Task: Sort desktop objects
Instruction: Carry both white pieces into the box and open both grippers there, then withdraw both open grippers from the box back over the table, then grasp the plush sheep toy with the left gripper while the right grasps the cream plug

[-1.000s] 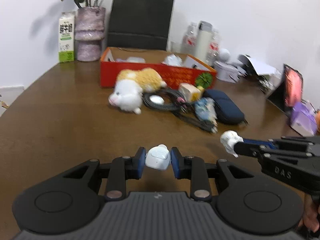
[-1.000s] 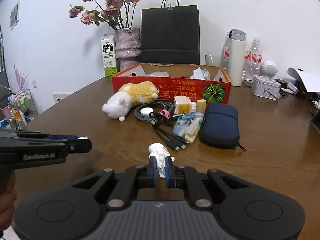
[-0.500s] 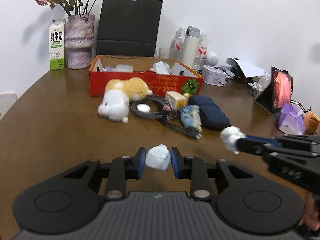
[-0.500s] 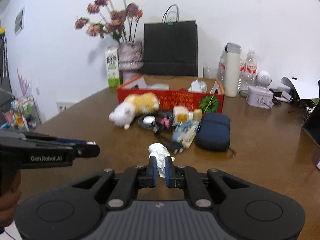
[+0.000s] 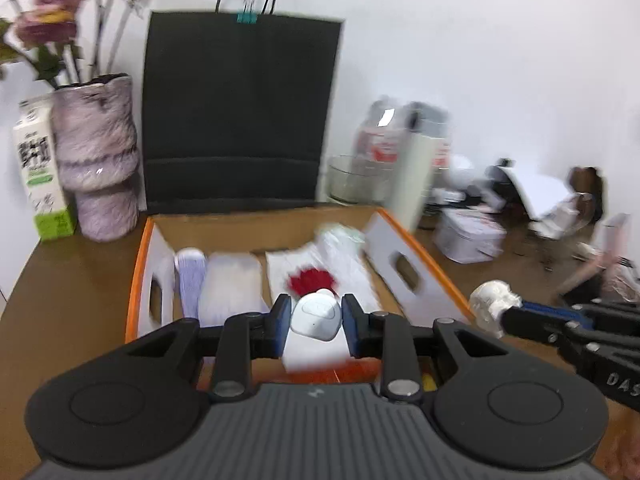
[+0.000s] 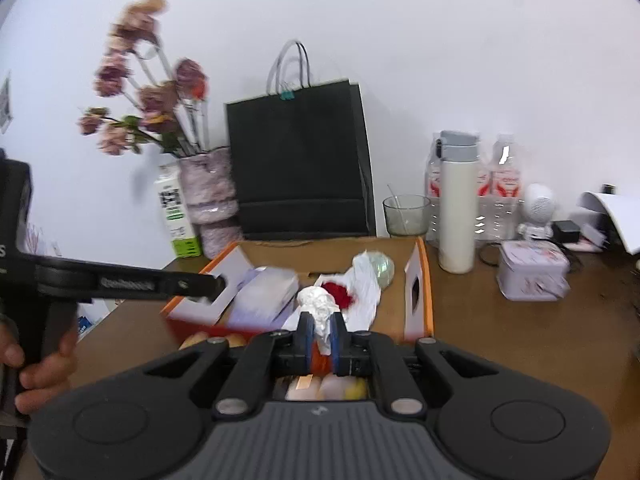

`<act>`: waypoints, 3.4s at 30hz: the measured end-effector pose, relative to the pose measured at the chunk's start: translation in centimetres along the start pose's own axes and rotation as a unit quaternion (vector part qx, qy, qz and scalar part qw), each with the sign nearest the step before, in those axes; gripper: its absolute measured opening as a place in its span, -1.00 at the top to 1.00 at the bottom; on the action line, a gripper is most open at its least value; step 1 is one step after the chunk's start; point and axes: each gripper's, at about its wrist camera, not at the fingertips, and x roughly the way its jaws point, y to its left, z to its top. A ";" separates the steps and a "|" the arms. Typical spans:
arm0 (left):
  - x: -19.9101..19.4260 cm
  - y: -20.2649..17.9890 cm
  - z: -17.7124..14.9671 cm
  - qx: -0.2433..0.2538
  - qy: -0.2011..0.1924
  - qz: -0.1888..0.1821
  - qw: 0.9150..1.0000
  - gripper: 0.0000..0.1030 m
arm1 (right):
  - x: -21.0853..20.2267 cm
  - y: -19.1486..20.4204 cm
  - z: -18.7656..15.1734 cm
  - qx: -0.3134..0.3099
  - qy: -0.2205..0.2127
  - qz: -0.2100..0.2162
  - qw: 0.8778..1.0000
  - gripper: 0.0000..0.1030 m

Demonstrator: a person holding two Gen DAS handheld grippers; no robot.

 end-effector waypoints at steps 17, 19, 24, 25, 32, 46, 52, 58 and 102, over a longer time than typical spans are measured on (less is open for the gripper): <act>11.4 1.8 4.1 -0.051 0.047 0.066 0.995 -0.39 | 21.4 -6.6 6.1 0.036 0.114 -0.076 0.990 0.36; 8.2 1.4 3.2 -0.067 0.017 0.070 0.995 -0.64 | 19.6 -6.5 5.9 0.036 0.097 -0.064 0.993 0.22; 1.0 -0.4 -0.4 -0.100 -0.031 0.042 0.994 -0.90 | 13.8 -4.2 4.7 0.009 0.074 -0.045 0.996 -0.02; -0.3 -0.9 -1.3 -0.098 -0.034 0.042 0.994 -0.91 | 12.4 -3.6 4.4 0.001 0.069 -0.043 0.997 -0.05; -7.7 -2.9 -7.0 -0.074 -0.046 0.037 0.996 -0.99 | 3.0 0.9 0.9 -0.051 0.028 -0.043 0.997 -0.37; -15.3 -3.9 -21.3 -0.031 -0.035 0.097 0.994 -1.00 | -7.0 4.5 -12.0 -0.028 0.056 -0.033 0.998 -0.50; -17.1 -4.0 -26.0 -0.021 -0.030 0.107 0.994 -1.00 | -9.6 6.0 -17.4 -0.055 0.065 -0.041 0.996 -0.53; -16.9 -4.5 -26.7 -0.016 -0.023 0.102 0.994 -1.00 | -10.7 6.7 -19.4 -0.074 0.072 -0.052 0.993 -0.54; -5.3 3.1 -16.4 -0.045 -0.041 0.110 0.992 -0.11 | 8.0 3.6 -9.3 -0.039 0.069 -0.032 0.996 0.41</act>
